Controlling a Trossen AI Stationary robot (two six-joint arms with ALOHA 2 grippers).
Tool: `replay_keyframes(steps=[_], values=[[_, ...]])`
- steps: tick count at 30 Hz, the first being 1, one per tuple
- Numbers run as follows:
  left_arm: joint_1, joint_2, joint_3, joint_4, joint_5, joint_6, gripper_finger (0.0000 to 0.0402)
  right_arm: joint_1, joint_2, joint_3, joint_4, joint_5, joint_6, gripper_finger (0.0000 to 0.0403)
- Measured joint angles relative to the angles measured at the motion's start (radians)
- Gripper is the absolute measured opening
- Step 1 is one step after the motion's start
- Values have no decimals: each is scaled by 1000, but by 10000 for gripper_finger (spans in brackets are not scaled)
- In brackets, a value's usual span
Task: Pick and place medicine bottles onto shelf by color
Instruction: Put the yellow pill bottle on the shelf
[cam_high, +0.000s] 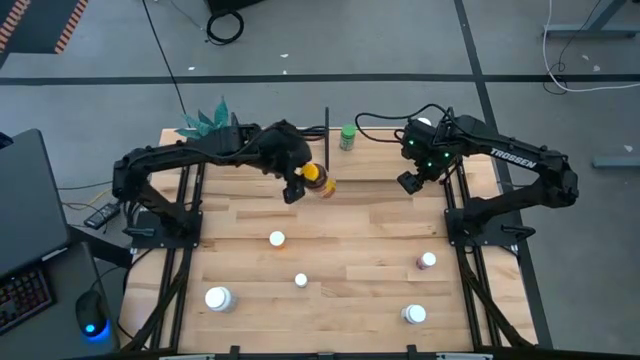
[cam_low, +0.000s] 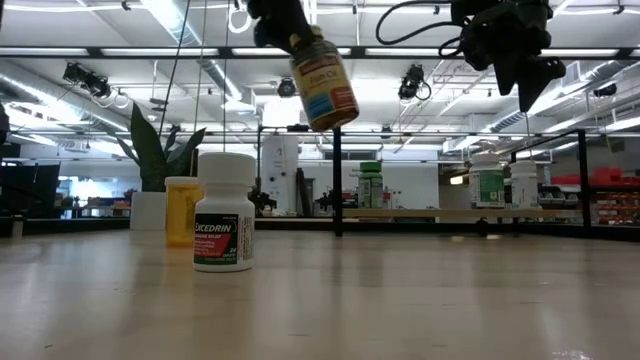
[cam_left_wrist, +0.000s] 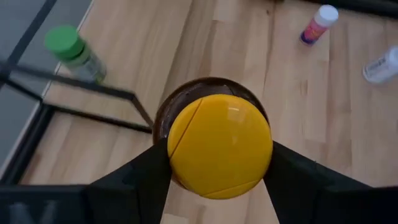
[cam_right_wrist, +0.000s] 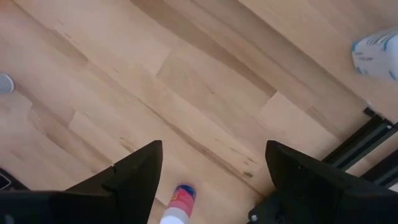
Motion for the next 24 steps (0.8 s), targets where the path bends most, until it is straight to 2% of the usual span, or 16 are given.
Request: replay_keyframes(steps=[11,16,24], values=[[0,261,331,-130,9,126,227,41,-11,0,-59,-2,29,291],[1,325,363,-144,14,136,238,63,-22,0,-87,-2,55,291],[-23,417,363,-142,55,137,228,83,-76,0,-83,-18,106,291]])
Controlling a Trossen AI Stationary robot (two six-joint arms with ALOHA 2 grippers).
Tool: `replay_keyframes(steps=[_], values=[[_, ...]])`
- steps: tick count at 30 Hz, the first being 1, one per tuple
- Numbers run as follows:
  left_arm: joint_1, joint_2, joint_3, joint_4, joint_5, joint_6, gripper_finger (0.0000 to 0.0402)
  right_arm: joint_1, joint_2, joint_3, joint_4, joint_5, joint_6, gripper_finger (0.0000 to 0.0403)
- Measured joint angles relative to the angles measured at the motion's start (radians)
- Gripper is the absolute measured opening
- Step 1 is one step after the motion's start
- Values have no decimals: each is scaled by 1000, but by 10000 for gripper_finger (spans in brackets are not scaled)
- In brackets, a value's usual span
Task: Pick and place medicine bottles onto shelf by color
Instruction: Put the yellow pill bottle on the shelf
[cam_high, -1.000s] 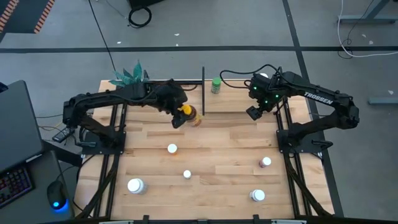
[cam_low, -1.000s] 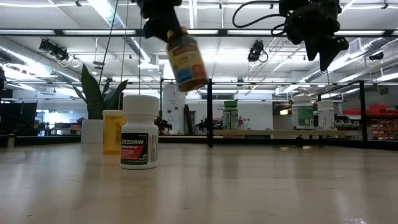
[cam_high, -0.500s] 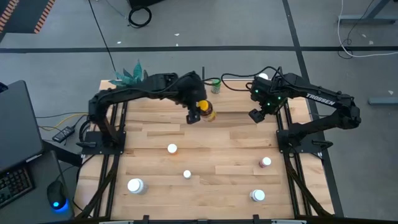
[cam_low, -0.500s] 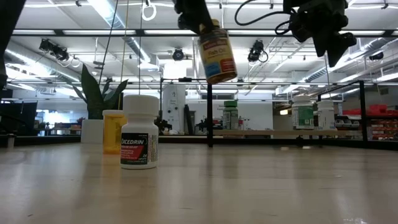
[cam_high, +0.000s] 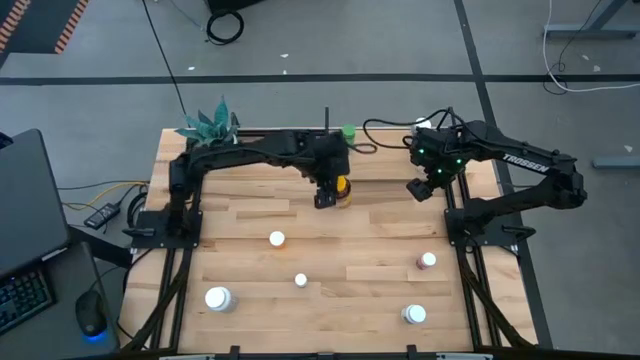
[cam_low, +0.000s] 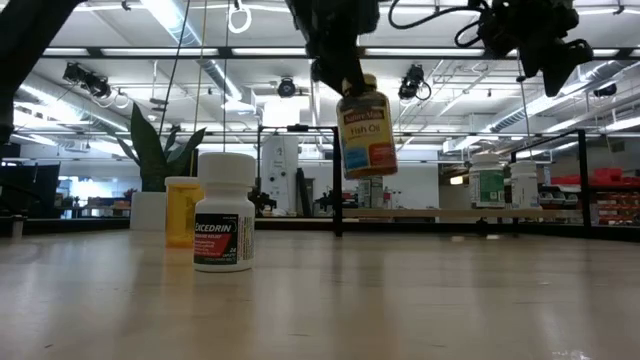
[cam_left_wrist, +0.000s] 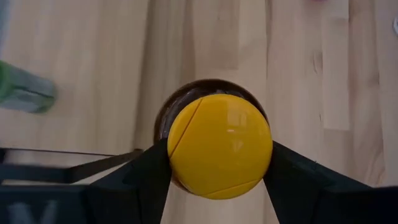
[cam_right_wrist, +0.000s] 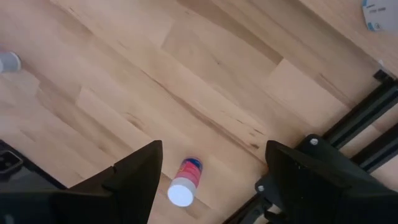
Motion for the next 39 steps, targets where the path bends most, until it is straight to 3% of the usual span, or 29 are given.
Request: replay_keyframes(steps=[6,15,25,33,39], values=[[-28,81,0,24,2,0,243,0,-26,0,0,0,33,291],[-37,172,0,48,-1,1,235,0,-33,0,1,0,31,291],[-38,177,1,57,-1,-16,278,0,-33,0,15,0,7,291],[-37,175,113,-96,-1,-49,295,0,-33,0,98,0,-18,291],[-38,173,249,-336,-1,-61,298,15,-19,0,180,13,-21,291]])
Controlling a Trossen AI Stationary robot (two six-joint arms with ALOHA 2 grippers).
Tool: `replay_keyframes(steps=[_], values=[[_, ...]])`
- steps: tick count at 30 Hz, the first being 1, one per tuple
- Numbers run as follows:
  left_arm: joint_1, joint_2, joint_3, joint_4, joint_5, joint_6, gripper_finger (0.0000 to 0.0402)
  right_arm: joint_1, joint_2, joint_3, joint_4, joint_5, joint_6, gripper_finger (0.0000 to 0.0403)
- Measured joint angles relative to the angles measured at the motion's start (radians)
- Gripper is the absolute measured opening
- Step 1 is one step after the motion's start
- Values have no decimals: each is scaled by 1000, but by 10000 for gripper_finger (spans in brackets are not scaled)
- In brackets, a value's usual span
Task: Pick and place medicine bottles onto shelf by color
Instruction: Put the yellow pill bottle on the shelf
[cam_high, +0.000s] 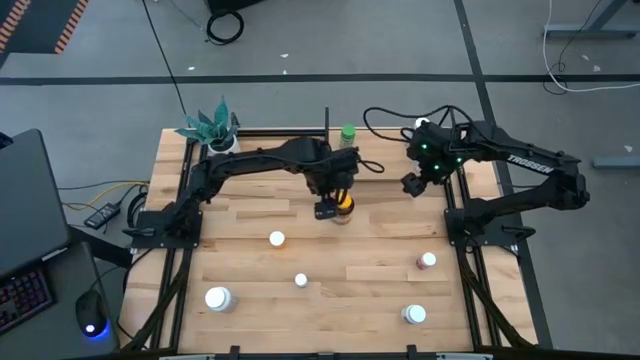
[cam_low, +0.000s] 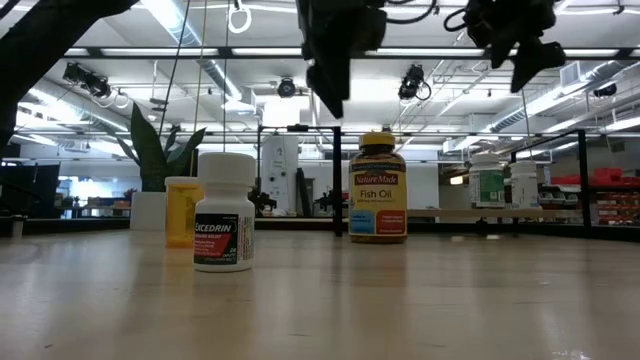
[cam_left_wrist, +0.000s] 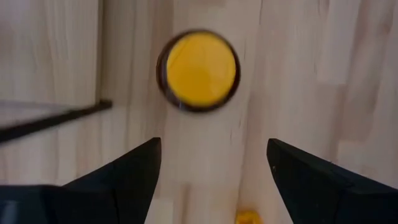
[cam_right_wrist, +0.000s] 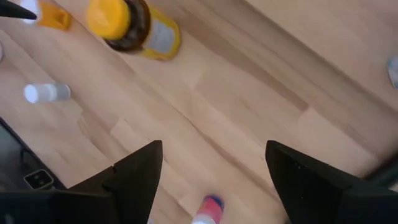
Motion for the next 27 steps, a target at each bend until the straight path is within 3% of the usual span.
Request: replay_keyframes(steps=[6,18,22,27], values=[[-3,-12,105,-156,-1,-1,294,87,79,0,90,43,-22,291],[-11,-233,29,-218,-23,1,293,218,240,0,228,63,-3,291],[-11,-337,-81,-215,-47,0,293,231,297,32,284,59,-2,286],[-8,-497,-328,-173,-66,-19,293,232,415,166,258,68,-60,278]])
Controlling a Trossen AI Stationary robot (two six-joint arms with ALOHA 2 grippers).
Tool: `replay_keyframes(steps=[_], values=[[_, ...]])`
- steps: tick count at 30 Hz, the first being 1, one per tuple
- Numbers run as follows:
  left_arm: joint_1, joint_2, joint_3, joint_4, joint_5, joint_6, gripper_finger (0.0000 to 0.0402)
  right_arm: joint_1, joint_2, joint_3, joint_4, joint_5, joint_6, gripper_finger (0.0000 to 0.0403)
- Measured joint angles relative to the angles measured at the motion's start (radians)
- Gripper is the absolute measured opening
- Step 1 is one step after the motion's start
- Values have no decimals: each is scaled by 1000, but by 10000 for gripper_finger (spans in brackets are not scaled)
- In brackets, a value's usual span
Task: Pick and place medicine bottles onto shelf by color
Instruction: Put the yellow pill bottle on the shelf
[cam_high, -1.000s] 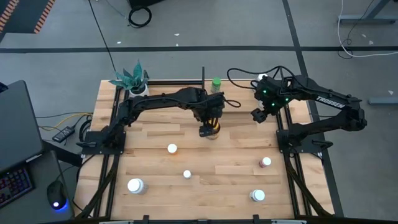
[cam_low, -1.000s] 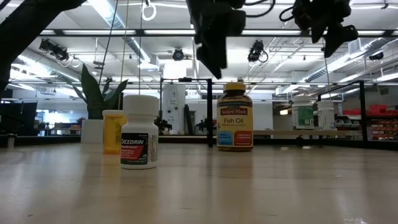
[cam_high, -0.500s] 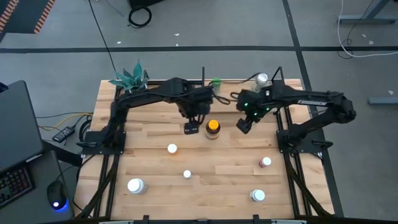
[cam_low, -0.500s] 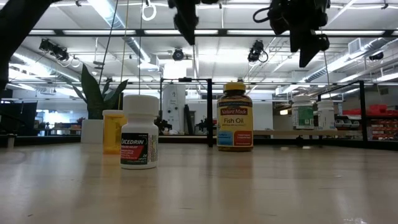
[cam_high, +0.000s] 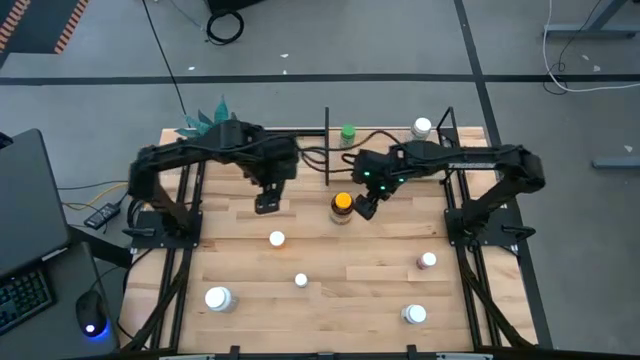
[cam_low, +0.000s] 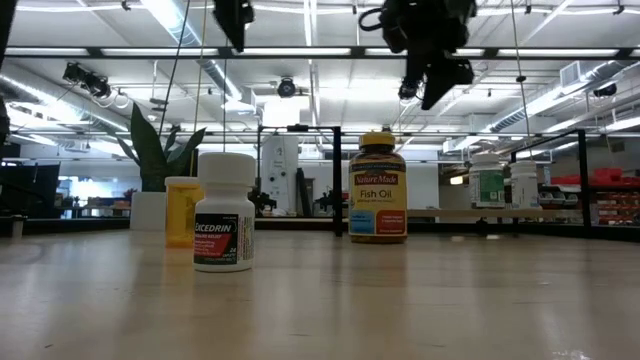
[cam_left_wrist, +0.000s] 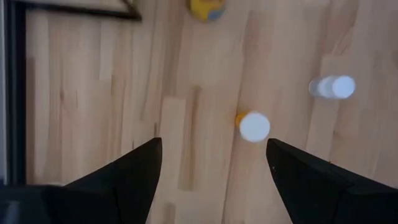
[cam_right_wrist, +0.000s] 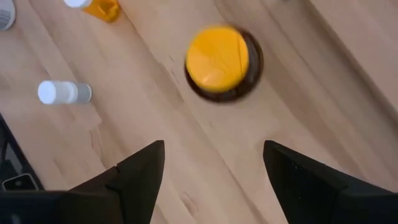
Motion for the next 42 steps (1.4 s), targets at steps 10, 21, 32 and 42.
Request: replay_keyframes(steps=[10,21,32,42], values=[[0,-257,-371,127,-2,-131,293,-9,238,260,-124,19,-80,286],[-1,-380,-474,142,-6,-170,293,-15,330,296,-159,17,-69,329],[-2,-402,-473,144,-9,-197,293,-21,328,297,-109,46,-41,330],[-36,-402,-473,162,-8,-224,293,-42,330,287,-122,68,-14,330]])
